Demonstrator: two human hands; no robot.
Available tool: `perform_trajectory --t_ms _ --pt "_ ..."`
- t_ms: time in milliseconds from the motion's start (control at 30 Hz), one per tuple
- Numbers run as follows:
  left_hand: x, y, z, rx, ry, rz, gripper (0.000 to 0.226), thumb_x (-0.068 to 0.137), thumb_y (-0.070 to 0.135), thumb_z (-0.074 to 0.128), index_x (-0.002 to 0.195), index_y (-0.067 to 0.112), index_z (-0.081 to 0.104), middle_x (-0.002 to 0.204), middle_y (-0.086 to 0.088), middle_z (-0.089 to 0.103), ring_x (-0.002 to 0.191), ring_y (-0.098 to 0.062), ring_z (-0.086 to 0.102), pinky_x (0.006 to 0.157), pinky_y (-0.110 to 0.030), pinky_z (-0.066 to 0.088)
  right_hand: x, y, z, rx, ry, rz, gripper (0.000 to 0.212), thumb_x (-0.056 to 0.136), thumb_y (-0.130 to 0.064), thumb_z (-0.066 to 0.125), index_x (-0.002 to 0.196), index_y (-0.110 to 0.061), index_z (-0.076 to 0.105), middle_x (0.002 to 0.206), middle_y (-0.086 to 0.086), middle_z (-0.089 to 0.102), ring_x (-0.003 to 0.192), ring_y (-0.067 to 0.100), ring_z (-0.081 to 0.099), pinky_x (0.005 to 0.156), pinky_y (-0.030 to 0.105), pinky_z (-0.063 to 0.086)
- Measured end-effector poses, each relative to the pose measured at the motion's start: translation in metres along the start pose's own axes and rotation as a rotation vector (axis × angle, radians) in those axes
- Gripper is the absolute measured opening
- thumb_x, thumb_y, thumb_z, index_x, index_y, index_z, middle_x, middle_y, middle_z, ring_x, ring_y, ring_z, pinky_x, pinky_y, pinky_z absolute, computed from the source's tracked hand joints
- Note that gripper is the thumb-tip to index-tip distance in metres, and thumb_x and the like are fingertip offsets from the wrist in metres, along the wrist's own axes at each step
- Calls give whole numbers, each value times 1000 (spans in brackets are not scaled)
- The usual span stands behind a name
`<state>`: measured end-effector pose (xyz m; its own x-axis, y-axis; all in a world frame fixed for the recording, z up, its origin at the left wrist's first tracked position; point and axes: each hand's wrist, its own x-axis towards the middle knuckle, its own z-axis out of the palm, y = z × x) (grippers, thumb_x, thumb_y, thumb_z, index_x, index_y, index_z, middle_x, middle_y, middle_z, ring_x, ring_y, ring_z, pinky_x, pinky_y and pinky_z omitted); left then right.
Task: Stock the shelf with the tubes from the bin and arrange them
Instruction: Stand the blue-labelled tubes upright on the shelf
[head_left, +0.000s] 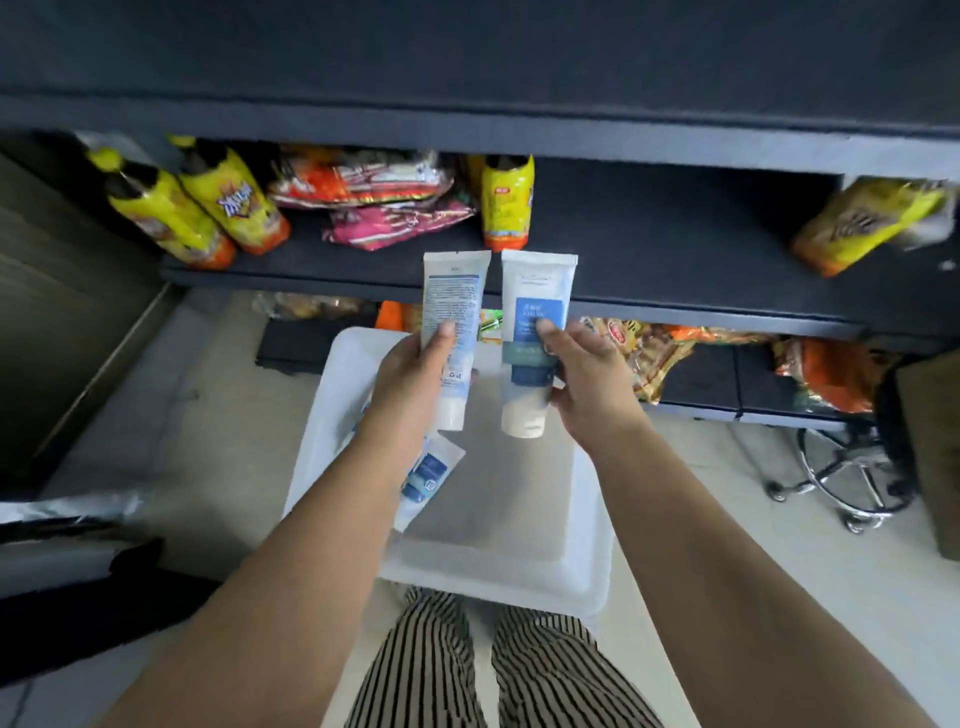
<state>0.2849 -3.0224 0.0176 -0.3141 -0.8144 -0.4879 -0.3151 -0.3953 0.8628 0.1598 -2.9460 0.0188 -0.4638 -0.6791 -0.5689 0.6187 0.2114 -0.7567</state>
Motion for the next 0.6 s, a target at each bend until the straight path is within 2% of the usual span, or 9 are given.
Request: perform_trajectory --t_ms 100,167,267,367,400,500,600 --pt "-22 38 -1 -59 40 155 17 93 30 51 82 23 62 72 3 67 56 -2 65 60 -25 53 -19 -42 13 -32 -64 -77 11 90 -17 57 83 -17 65 78 -2 66 69 11 61 71 33 52" --pt "-33 63 -4 -95 72 243 13 93 27 52 88 21 62 70 8 67 54 1 64 55 -17 52 -31 -66 21 -61 -109 -139 10 90 -18 57 85 -17 65 80 -2 68 70 11 62 70 31 53" --pt "-50 100 -10 -163 88 358 10 93 25 52 91 25 62 72 10 69 59 -2 67 58 -19 55 -49 -99 34 -80 -189 -223 11 91 -19 56 89 -16 67 83 0 69 71 13 64 73 35 55" --pt "-64 135 -17 -155 95 473 8 91 30 53 93 28 60 93 4 70 72 -4 67 68 -22 54 -67 -132 48 -94 -254 -315 13 91 -17 55 88 -18 67 79 -3 70 69 10 65 68 29 56" --pt "-67 149 -19 -152 94 509 8 90 32 53 94 27 59 94 3 69 72 -3 67 68 -22 54 -72 -143 54 -99 -270 -350 13 92 -17 55 88 -18 67 79 -3 70 68 9 65 66 27 56" --pt "-75 188 -24 -162 83 599 9 90 34 53 94 26 57 85 7 67 62 -1 67 58 -20 55 -86 -175 71 -122 -283 -447 13 92 -17 54 90 -17 67 80 -3 69 65 8 64 60 25 57" --pt "-78 223 -31 -186 71 694 4 89 34 54 89 30 57 83 9 67 63 -3 68 59 -21 55 -97 -204 89 -112 -291 -523 12 91 -16 55 91 -15 67 80 0 70 65 12 65 63 29 57"
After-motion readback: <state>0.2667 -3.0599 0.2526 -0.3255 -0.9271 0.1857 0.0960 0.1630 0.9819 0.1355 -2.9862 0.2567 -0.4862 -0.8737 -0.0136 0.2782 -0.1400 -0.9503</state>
